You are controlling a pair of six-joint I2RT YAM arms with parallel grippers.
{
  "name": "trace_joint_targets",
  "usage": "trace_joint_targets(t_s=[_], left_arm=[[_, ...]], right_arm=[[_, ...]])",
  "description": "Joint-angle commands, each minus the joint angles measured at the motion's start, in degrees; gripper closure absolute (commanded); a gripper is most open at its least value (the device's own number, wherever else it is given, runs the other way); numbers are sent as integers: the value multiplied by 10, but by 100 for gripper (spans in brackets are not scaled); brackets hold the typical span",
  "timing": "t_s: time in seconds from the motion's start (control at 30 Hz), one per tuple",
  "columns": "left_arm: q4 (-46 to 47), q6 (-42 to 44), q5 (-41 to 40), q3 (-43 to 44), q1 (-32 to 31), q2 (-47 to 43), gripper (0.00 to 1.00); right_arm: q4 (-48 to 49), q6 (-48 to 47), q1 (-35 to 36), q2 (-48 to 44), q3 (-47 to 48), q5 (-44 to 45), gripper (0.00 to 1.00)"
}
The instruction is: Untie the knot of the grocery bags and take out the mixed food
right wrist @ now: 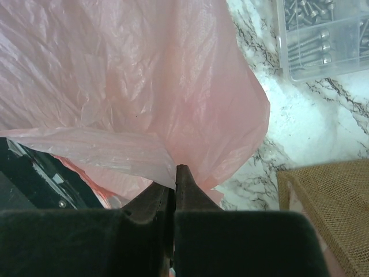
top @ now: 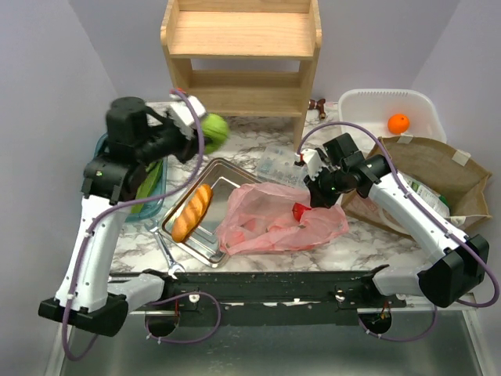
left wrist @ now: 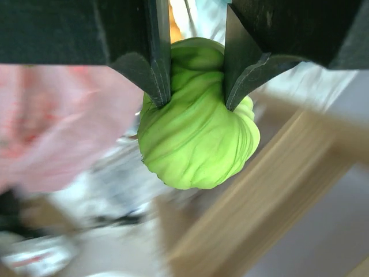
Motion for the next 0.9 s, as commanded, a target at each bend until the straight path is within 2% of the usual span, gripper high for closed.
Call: trace_joint_targets(t_s=[0.0, 0.1, 0.17, 0.27, 0.43, 0.57, 0.6, 0.63, 0.7, 0.77, 0.8, 0.83, 0.87], left_arm=[[-46, -32, -60, -51, 244, 21, 100], [-30, -31, -65, -75, 390, 56, 100], [-35, 0, -93, -71, 425, 101, 100], [-18, 34, -154, -80, 443, 171, 100], [4, 6, -193, -59, 472, 287, 93], [48, 25, -200, -46, 475, 337, 82], [49, 24, -204, -35, 475, 348, 75], [43, 23, -208, -19, 474, 360, 61], [7, 23, -204, 20, 474, 379, 39], [-49, 43, -145, 50, 475, 376, 29], [-68, 58, -108, 52, 474, 363, 10], [-70, 58, -82, 44, 474, 347, 2], [-66, 53, -67, 32, 474, 326, 2]], right_arm=[[4, -2, 1, -11, 13, -24, 99], [20, -7, 1, -24, 7, -36, 99], [24, -8, 1, -25, 7, -42, 99], [23, -11, 1, -13, 16, -52, 99], [25, -24, 1, -6, 34, -63, 99], [25, -22, 1, -2, 56, -73, 99], [24, -23, 1, -1, 60, -74, 99], [23, -25, 1, -1, 61, -73, 99], [26, -27, 1, -2, 63, -67, 99], [31, -26, 1, -2, 68, -62, 99], [36, -26, 1, -2, 72, -62, 99], [42, -23, 1, -1, 77, -62, 99], [48, -20, 1, 1, 84, -65, 99]])
